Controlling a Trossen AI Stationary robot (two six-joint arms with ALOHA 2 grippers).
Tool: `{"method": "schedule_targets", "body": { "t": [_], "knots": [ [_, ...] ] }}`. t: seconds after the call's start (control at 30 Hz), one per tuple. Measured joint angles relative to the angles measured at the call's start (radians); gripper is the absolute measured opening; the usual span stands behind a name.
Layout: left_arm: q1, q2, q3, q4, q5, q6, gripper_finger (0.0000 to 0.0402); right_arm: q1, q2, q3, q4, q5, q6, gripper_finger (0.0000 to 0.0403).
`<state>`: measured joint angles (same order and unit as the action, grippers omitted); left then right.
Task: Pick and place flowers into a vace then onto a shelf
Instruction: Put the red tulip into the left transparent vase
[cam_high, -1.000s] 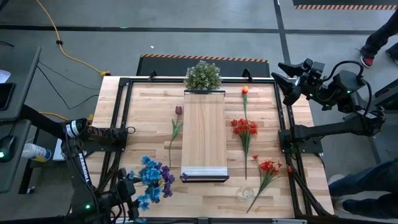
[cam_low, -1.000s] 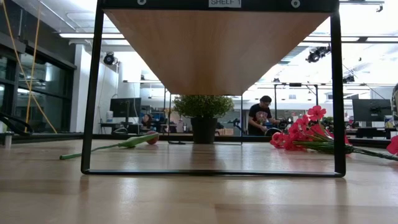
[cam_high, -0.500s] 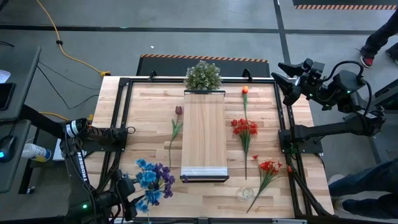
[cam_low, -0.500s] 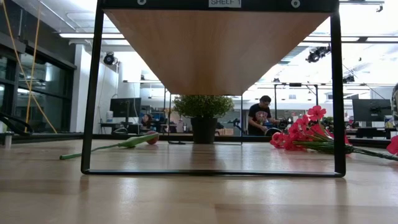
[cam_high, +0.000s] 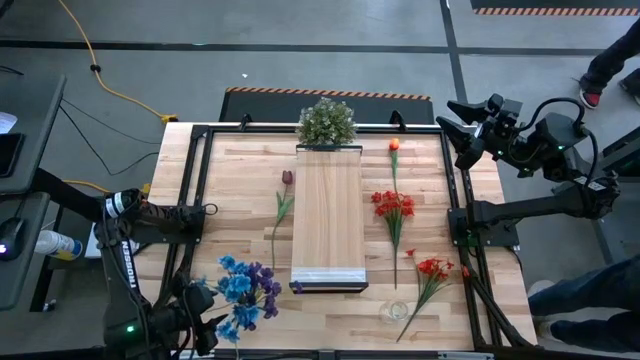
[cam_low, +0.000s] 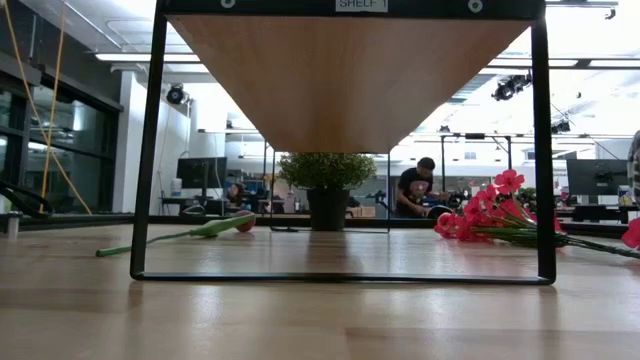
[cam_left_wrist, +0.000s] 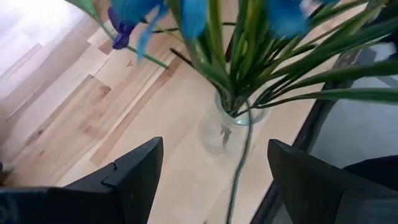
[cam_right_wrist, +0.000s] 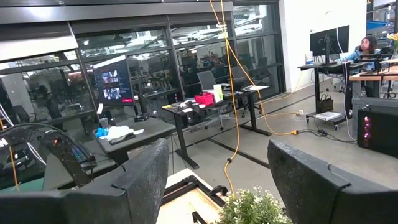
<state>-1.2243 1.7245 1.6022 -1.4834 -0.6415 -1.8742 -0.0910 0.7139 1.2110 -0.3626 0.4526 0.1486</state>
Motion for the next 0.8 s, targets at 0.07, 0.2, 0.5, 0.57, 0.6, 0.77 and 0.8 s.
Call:
{"method": "schedule_targets", "body": {
  "t": [0.07, 0.2, 0.5, 0.57, 0.6, 0.77, 0.8],
  "knots": [
    [0.0, 0.0, 0.026, -0.017, 0.0, -0.001, 0.0319, 0.0, 0.0, 0.0, 0.0, 0.0, 0.0, 0.0262],
    [0.0, 0.0, 0.086, -0.062, 0.028, -0.001, 0.0319, 0.0, 0.0, 0.0, 0.0, 0.0, 0.0, 0.0262],
    [0.0, -0.005, 0.208, -0.089, 0.086, 0.004, 0.0319, 0.0, 0.0, 0.0, 0.0, 0.0, 0.0, 0.0262],
    [0.0, -0.007, 0.231, -0.088, 0.088, 0.008, 0.0319, 0.0, 0.0, 0.0, 0.0, 0.0, 0.0, 0.0262],
    [0.0, -0.009, 0.242, -0.088, 0.09, 0.008, 0.0319, 0.0, 0.0, 0.0, 0.0, 0.0, 0.0, 0.0262],
    [0.0, -0.027, 0.3, -0.089, 0.09, 0.008, 0.0319, 0.0, 0.0, 0.0, 0.0, 0.0, 0.0, 0.0262],
    [0.0, -0.029, 0.312, -0.088, 0.089, 0.008, 0.0319, 0.0, 0.0, 0.0, 0.0, 0.001, 0.0, 0.0262]
  ]
}}
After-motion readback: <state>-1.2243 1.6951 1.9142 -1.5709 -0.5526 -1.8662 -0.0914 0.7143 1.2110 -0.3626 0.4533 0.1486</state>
